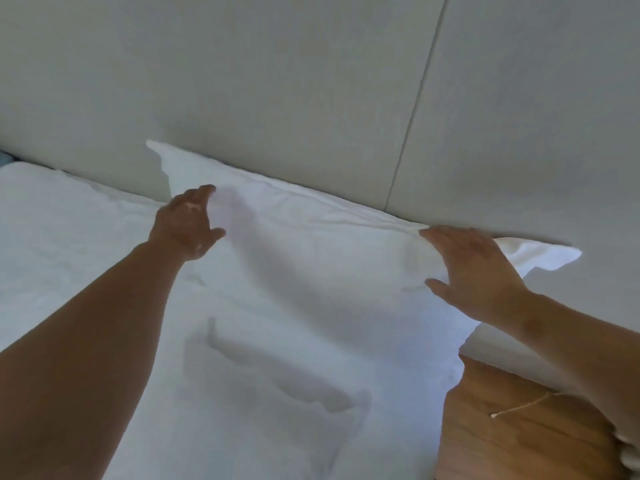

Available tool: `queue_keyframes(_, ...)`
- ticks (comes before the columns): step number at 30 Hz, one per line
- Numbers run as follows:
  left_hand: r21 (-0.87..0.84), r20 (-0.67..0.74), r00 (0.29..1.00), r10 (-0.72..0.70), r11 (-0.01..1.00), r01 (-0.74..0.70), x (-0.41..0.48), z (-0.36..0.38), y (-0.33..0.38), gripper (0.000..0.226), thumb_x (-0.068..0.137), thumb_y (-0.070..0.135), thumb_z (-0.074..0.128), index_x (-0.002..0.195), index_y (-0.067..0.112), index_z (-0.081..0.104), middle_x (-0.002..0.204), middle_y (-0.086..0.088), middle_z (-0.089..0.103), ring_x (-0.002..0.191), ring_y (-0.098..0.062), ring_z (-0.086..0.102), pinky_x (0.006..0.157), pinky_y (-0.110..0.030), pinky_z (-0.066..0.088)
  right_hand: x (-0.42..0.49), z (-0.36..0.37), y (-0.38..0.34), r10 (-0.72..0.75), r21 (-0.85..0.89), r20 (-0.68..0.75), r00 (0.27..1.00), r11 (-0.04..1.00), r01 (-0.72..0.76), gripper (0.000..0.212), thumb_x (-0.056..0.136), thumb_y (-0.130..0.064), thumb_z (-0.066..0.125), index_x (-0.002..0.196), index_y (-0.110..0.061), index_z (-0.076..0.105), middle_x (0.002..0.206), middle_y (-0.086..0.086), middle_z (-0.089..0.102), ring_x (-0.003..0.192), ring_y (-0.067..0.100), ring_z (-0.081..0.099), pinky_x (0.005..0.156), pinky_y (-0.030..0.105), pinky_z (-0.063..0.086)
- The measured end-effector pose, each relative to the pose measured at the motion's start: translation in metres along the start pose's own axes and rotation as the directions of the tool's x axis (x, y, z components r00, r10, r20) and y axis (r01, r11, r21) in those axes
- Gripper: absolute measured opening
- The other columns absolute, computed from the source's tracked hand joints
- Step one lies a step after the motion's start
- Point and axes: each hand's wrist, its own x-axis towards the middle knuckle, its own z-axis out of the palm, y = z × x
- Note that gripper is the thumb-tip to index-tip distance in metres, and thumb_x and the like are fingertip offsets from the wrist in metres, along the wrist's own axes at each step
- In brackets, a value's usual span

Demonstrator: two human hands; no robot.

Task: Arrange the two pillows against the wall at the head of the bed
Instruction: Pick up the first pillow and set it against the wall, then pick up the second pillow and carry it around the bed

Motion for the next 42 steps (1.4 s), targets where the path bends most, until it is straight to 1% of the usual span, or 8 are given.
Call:
queue_keyframes(5,-0.427,0.136,0.946,-0.294,0.844,0.324,-0.156,0.059,-0.009,0.083,0.087,0.030,0.080,0.155,0.007,0.039,0.150,-0.016,0.055,0.140,-0.032,0.052,0.117,-0.039,0.038,-0.031,0.005,-0.053,-0.208,0.093,0.077,0.975,0.975,0.201,0.078,0.081,-0.039,0.080,0.149,-0.017,0.049,0.148,0.004,0.055,0.134,0.026,0.053,0.112,0.040,0.035)
queue_keyframes(9,-0.714,0.388,0.756,-0.527,0.347,0.608,-0.286,0.121,0.011,0.080,0.068,0.044,0.091,0.136,0.019,0.056,0.136,-0.017,0.065,0.123,-0.036,0.066,0.109,-0.044,0.048,-0.051,0.030,-0.086,-0.296,0.186,0.282,0.913,0.950,0.251,0.075,0.088,-0.045,0.071,0.153,-0.024,0.041,0.153,-0.001,0.048,0.138,0.020,0.047,0.113,0.035,0.036)
queue_keyframes(13,-0.802,0.529,0.460,-0.713,-0.244,0.545,-0.388,0.165,0.047,0.084,0.050,0.057,0.085,0.124,0.024,0.062,0.119,-0.013,0.073,0.104,-0.036,0.073,0.097,-0.054,0.056,-0.064,0.058,-0.114,-0.392,0.271,0.476,0.787,0.917,0.292,0.071,0.087,-0.047,0.072,0.149,-0.025,0.045,0.147,-0.003,0.054,0.133,0.017,0.051,0.108,0.033,0.041)
queue_keyframes(20,-0.672,0.729,0.078,-0.680,-0.689,0.271,-0.476,0.195,0.146,0.056,0.085,0.021,0.085,0.133,0.014,0.059,0.124,-0.010,0.069,0.098,-0.026,0.068,0.089,-0.045,0.055,-0.073,0.099,-0.169,-0.598,0.390,0.629,0.497,0.796,0.464,0.068,0.083,-0.046,0.077,0.143,-0.022,0.053,0.137,-0.005,0.063,0.121,0.011,0.059,0.094,0.023,0.043)
queue_keyframes(27,-0.604,0.797,-0.107,-0.594,-0.788,-0.119,-0.499,0.208,0.172,0.066,0.086,0.026,0.084,0.142,0.015,0.051,0.134,-0.012,0.064,0.114,-0.027,0.066,0.104,-0.049,0.054,-0.070,0.114,-0.266,-0.743,0.469,0.624,0.241,0.603,0.645,0.065,0.081,-0.041,0.081,0.138,-0.021,0.057,0.133,-0.004,0.064,0.113,0.012,0.062,0.088,0.020,0.041)
queue_keyframes(34,-0.509,0.850,-0.184,-0.494,-0.677,-0.531,-0.499,0.234,0.132,0.109,0.073,0.029,0.093,0.160,0.022,0.028,0.122,-0.007,0.066,0.122,-0.029,0.061,0.112,-0.050,0.048,-0.072,0.126,-0.416,-0.843,0.481,0.525,0.116,0.406,0.777,0.068,0.079,-0.041,0.083,0.138,-0.019,0.058,0.131,0.003,0.066,0.113,0.017,0.063,0.091,0.023,0.043)
queue_keyframes(37,-0.471,0.869,-0.197,-0.455,-0.634,-0.614,-0.497,0.254,0.109,0.117,0.072,0.038,0.093,0.163,0.027,0.021,0.122,-0.004,0.061,0.106,-0.024,0.062,0.116,-0.050,0.044,-0.075,0.140,-0.478,-0.843,0.451,0.534,0.070,0.353,0.820,0.080,0.077,-0.049,0.083,0.144,-0.020,0.051,0.139,0.004,0.060,0.124,0.021,0.059,0.101,0.031,0.044)
queue_keyframes(42,-0.486,0.858,-0.240,-0.454,-0.568,-0.665,-0.495,0.281,0.076,0.088,0.067,0.042,0.095,0.134,0.016,0.045,0.113,0.002,0.067,0.095,-0.015,0.067,0.082,-0.034,0.056,-0.080,0.180,-0.553,-0.799,0.409,0.600,0.033,0.342,0.846,0.099,0.070,-0.059,0.083,0.152,-0.023,0.041,0.152,0.004,0.050,0.137,0.021,0.049,0.106,0.034,0.039)
